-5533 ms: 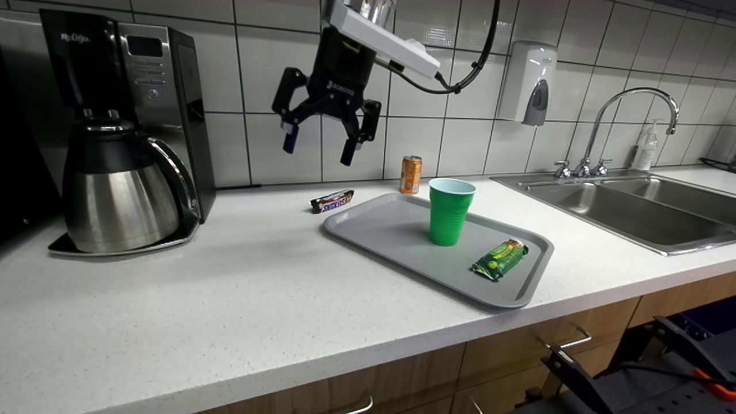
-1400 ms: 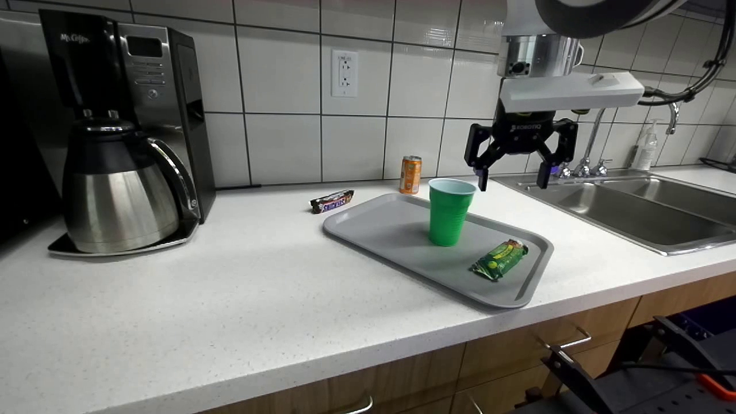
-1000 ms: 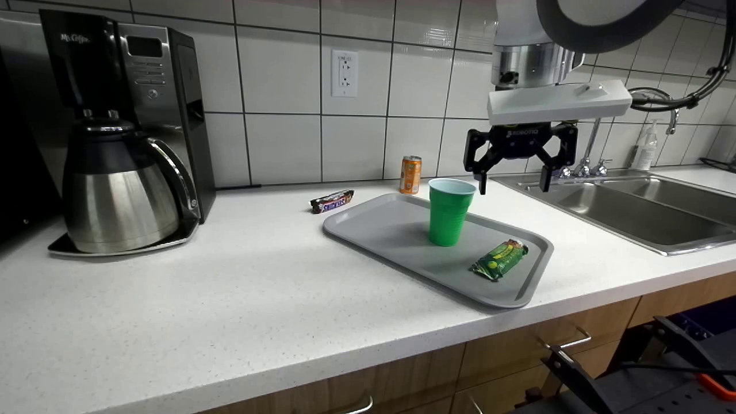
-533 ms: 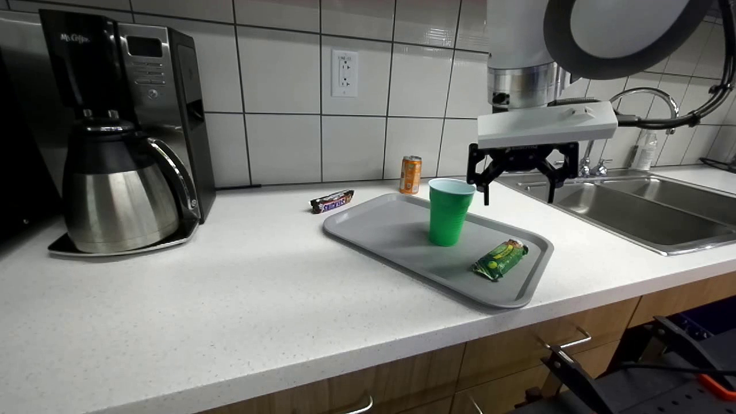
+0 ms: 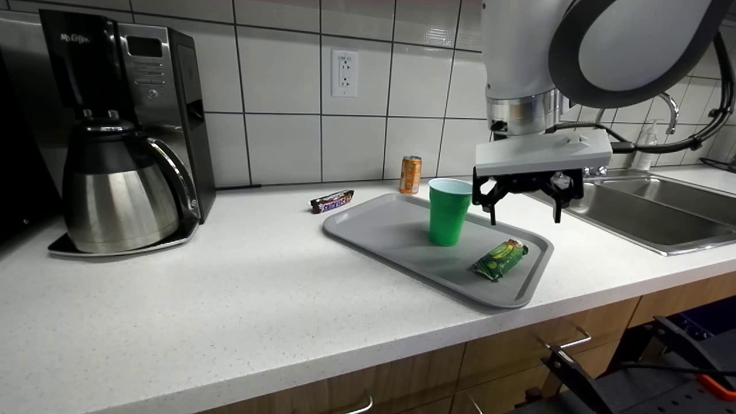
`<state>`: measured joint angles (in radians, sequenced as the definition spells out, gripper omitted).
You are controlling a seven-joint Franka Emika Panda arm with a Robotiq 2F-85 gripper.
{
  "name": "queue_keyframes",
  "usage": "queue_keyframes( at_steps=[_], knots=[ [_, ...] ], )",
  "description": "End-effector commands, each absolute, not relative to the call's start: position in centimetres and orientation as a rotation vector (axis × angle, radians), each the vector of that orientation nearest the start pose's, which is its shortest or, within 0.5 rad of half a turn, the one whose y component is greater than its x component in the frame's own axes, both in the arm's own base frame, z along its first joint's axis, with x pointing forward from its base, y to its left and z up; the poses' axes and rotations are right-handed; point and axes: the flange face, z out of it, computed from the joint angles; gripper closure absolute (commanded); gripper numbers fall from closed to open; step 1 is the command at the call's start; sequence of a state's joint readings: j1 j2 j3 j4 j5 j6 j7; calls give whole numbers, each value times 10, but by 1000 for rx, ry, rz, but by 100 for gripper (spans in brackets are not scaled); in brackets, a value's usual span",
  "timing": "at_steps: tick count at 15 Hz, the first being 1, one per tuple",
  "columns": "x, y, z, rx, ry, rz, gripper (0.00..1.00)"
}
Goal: Remove the chocolate bars from the tray
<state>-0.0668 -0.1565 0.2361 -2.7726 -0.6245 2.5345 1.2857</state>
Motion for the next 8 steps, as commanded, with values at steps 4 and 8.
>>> queue_keyframes(
  at_steps=[4, 8],
  knots=[
    [374, 60, 230, -3320, 1094, -289, 0],
    [387, 61, 225, -3288, 1158, -314, 0]
  ],
)
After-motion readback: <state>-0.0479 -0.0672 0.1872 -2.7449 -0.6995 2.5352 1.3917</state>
